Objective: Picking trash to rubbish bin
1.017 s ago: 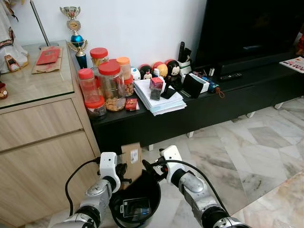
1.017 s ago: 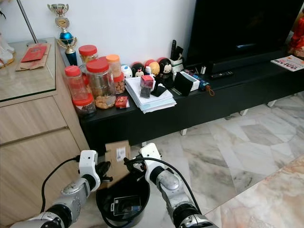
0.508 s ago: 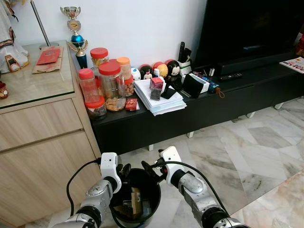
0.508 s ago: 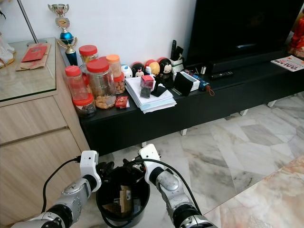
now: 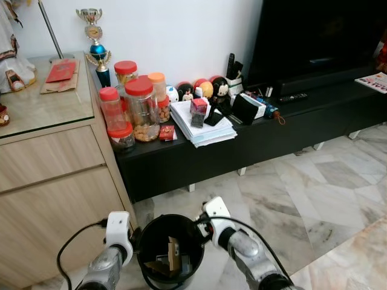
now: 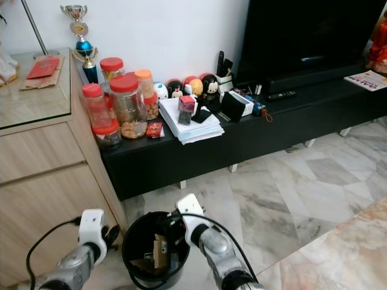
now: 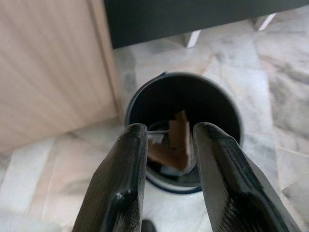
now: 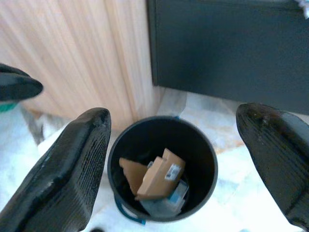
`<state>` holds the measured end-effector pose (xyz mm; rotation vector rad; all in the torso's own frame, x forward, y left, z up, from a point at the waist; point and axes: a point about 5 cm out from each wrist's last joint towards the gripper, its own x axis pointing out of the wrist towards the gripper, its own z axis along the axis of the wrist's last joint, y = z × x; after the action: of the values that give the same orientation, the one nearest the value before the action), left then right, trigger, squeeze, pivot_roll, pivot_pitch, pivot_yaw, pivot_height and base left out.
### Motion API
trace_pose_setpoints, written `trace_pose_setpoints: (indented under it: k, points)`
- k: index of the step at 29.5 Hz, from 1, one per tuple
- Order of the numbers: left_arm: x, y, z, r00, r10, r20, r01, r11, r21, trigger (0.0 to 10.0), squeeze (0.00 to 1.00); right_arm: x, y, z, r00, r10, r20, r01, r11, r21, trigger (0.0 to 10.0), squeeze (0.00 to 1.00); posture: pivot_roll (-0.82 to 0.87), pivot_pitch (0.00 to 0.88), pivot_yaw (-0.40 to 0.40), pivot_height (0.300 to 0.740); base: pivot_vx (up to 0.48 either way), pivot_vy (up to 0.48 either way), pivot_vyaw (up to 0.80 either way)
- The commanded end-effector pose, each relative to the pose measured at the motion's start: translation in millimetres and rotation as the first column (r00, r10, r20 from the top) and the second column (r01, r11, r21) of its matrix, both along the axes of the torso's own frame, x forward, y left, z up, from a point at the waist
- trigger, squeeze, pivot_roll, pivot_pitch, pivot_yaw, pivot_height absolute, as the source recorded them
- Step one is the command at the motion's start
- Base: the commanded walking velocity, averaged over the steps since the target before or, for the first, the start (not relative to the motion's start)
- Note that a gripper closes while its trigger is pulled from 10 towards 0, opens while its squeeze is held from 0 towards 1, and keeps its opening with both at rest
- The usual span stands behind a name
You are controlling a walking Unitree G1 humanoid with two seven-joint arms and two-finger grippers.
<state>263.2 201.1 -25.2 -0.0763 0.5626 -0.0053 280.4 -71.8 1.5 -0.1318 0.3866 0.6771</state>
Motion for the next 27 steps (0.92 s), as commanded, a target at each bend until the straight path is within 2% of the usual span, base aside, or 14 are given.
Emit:
trace_pose_setpoints:
  k: [1, 3, 6, 7, 9, 11, 13, 14, 19, 20, 22, 27]
  points:
    - [-5.9, 4.7, -4, 1.000, 0.008, -0.021, -0.008, 0.999, 0.032, 10.0, 0.00, -3.2, -0.3, -4, 1.000, 0.009, -0.013, -0.010, 1.000, -0.026, 10.0, 0.00, -0.01, 0.000, -0.024, 0.740, 0.000, 0.000, 0.00]
    - [-10.6, 6.3, -7, 0.999, 0.012, -0.033, -0.011, 0.999, 0.052, 10.0, 0.00, -3.6, -2.0, -5, 1.000, -0.004, -0.006, 0.004, 0.999, -0.036, 10.0, 0.00, -0.01, 0.000, -0.023, 0.740, 0.000, 0.000, 0.00]
    - [-9.4, 8.9, -4, 1.000, 0.024, 0.003, -0.025, 0.996, 0.080, 10.0, 0.00, 2.4, -1.6, 3, 0.999, -0.030, 0.029, 0.030, 0.999, 0.012, 10.0, 0.00, -0.02, 0.000, -0.018, 0.740, 0.000, 0.000, 0.00]
    - [-3.8, 11.6, 3, 0.997, 0.037, 0.064, -0.045, 0.992, 0.119, 10.0, 0.00, 8.5, -1.2, 11, 0.996, -0.051, 0.073, 0.048, 0.998, 0.042, 10.0, 0.00, -0.02, 0.000, -0.016, 0.740, 0.000, 0.000, 0.00]
    - [-1.8, 12.5, 6, 0.995, 0.043, 0.086, -0.054, 0.990, 0.133, 10.0, 0.00, 10.7, -1.2, 14, 0.994, -0.061, 0.087, 0.056, 0.997, 0.055, 10.0, 0.00, -0.02, 0.000, -0.016, 0.740, 0.000, 0.000, 0.00]
    - [6.5, 13.2, 17, 0.984, 0.052, 0.168, -0.076, 0.987, 0.140, 10.0, 0.00, 17.6, -1.3, 23, 0.988, -0.100, 0.119, 0.087, 0.991, 0.105, 10.0, 0.00, -0.01, 0.000, -0.015, 0.740, 0.000, 0.000, 0.00]
    - [15.4, 13.4, 30, 0.965, 0.058, 0.255, -0.098, 0.984, 0.146, 10.0, 0.00, 24.3, -1.7, 32, 0.979, -0.140, 0.152, 0.118, 0.983, 0.144, 10.0, 0.00, -0.01, 0.000, -0.014, 0.740, 0.000, 0.000, 0.00]
    - [22.1, 12.3, 41, 0.944, 0.057, 0.324, -0.113, 0.981, 0.158, 10.0, 0.00, 28.4, -1.3, 38, 0.972, -0.162, 0.172, 0.134, 0.977, 0.164, 10.0, 0.00, -0.01, 0.000, -0.014, 0.740, 0.000, 0.000, 0.00]
    - [32.5, 5.5, 62, 0.893, 0.023, 0.449, -0.119, 0.975, 0.188, 10.0, 0.00, 35.9, -1.0, 48, 0.958, -0.213, 0.192, 0.170, 0.961, 0.218, 10.0, 0.00, 0.01, 0.000, -0.016, 0.740, 0.000, 0.000, 0.00]
    - [36.0, 2.4, 70, 0.869, 0.013, 0.494, -0.123, 0.974, 0.192, 10.0, 0.00, 39.5, -1.4, 53, 0.951, -0.234, 0.202, 0.183, 0.953, 0.241, 10.0, 0.00, 0.01, 0.000, -0.016, 0.740, 0.000, 0.000, 0.00]
    - [40.4, -1.6, 79, 0.842, 0.000, 0.539, -0.128, 0.971, 0.200, 10.0, 0.00, 44.3, -1.7, 61, 0.940, -0.261, 0.218, 0.198, 0.941, 0.274, 10.0, 0.00, 0.01, 0.000, -0.015, 0.740, 0.000, 0.000, 0.00]
    - [42.8, -5.7, 85, 0.825, -0.012, 0.565, -0.127, 0.970, 0.207, 10.0, 0.00, 46.9, -1.8, 65, 0.935, -0.276, 0.225, 0.205, 0.934, 0.294, 10.0, 0.00, 0.00, 0.000, -0.015, 0.740, 0.000, 0.000, 0.00]
